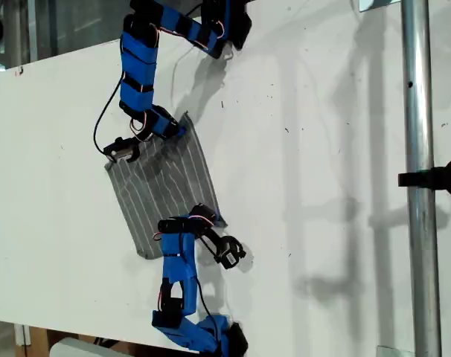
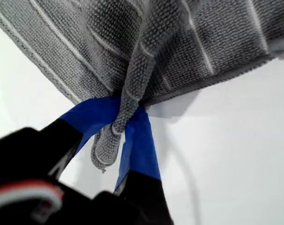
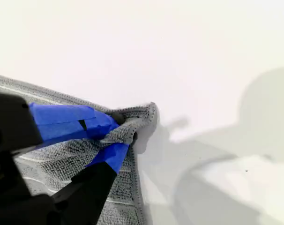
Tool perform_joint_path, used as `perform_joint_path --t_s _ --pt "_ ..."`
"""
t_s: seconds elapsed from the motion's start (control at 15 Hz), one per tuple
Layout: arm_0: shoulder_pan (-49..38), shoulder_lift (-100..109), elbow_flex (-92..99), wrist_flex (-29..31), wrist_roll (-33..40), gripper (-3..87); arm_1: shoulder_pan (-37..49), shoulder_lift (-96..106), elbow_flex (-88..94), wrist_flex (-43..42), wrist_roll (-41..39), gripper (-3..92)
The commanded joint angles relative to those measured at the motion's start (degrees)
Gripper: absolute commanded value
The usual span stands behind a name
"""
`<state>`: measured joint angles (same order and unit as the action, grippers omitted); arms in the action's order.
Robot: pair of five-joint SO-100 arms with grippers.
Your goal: Grasp corners of a towel and fold twice.
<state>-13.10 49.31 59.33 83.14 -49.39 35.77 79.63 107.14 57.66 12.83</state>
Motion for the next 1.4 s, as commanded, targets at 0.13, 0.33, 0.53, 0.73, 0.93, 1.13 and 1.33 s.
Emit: perform_joint_path --t_s 0.13,0.33,0.53,0.73,0.93,1.13,1.33 --pt "1.2 9.0 -1.8 2.9 0.9 -2.9 -0.2 10.4 3.0 1.8 2.3 -0.2" --pt "6.4 15.8 -1.0 7.8 -1.7 -2.9 -7.5 28.3 9.1 10.5 11.8 -0.2" --pt "16.9 22.1 -0.6 8.8 -8.5 -2.9 -22.1 43.8 10.6 21.8 26.1 -0.2" --pt "25.0 23.6 -0.7 8.3 -17.2 -2.9 -34.4 46.9 12.2 23.6 37.2 -0.2" --pt "21.3 25.8 1.5 7.7 -14.7 -2.9 -28.4 45.5 11.4 18.5 32.7 -0.2" --pt "7.6 29.8 3.3 8.4 -4.2 -2.9 -11.9 39.3 6.5 13.7 20.0 -0.2" --pt "-6.9 30.7 3.3 10.1 5.8 -2.9 0.7 23.3 -7.7 8.2 8.3 -0.2"
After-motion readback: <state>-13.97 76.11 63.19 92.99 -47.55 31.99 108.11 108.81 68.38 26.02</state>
